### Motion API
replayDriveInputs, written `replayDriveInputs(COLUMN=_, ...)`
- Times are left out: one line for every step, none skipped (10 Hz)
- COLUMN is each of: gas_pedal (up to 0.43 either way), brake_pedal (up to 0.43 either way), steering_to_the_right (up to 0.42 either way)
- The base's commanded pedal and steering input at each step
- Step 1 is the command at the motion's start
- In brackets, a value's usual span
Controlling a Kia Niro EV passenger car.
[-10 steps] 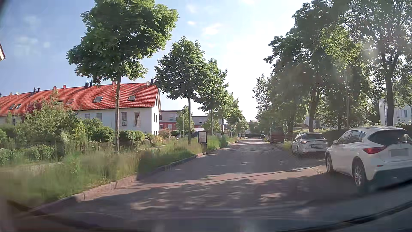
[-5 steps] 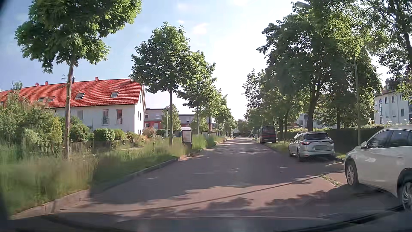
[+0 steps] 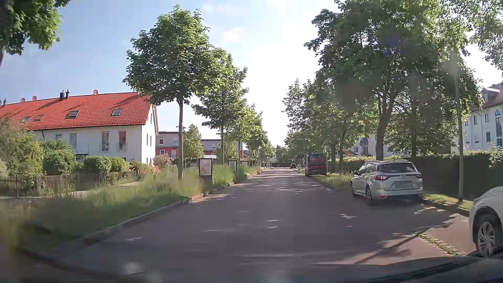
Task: Follow the waypoints while adhering to traffic rules and regulations
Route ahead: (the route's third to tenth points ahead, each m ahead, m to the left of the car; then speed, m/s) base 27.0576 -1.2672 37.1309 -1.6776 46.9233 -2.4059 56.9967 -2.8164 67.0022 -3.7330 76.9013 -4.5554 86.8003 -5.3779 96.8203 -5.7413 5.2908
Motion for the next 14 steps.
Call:
replayDriveInputs(gas_pedal=0.110, brake_pedal=0.000, steering_to_the_right=0.061)
replayDriveInputs(gas_pedal=0.110, brake_pedal=0.000, steering_to_the_right=0.055)
replayDriveInputs(gas_pedal=0.110, brake_pedal=0.000, steering_to_the_right=0.050)
replayDriveInputs(gas_pedal=0.110, brake_pedal=0.000, steering_to_the_right=0.046)
replayDriveInputs(gas_pedal=0.110, brake_pedal=0.000, steering_to_the_right=0.042)
replayDriveInputs(gas_pedal=0.110, brake_pedal=0.000, steering_to_the_right=0.038)
replayDriveInputs(gas_pedal=0.110, brake_pedal=0.000, steering_to_the_right=0.033)
replayDriveInputs(gas_pedal=0.110, brake_pedal=0.000, steering_to_the_right=0.026)
replayDriveInputs(gas_pedal=0.110, brake_pedal=0.000, steering_to_the_right=0.019)
replayDriveInputs(gas_pedal=0.110, brake_pedal=0.000, steering_to_the_right=0.014)
replayDriveInputs(gas_pedal=0.110, brake_pedal=0.000, steering_to_the_right=0.013)
replayDriveInputs(gas_pedal=0.110, brake_pedal=0.000, steering_to_the_right=0.013)
replayDriveInputs(gas_pedal=0.110, brake_pedal=0.000, steering_to_the_right=0.013)
replayDriveInputs(gas_pedal=0.110, brake_pedal=0.000, steering_to_the_right=0.013)
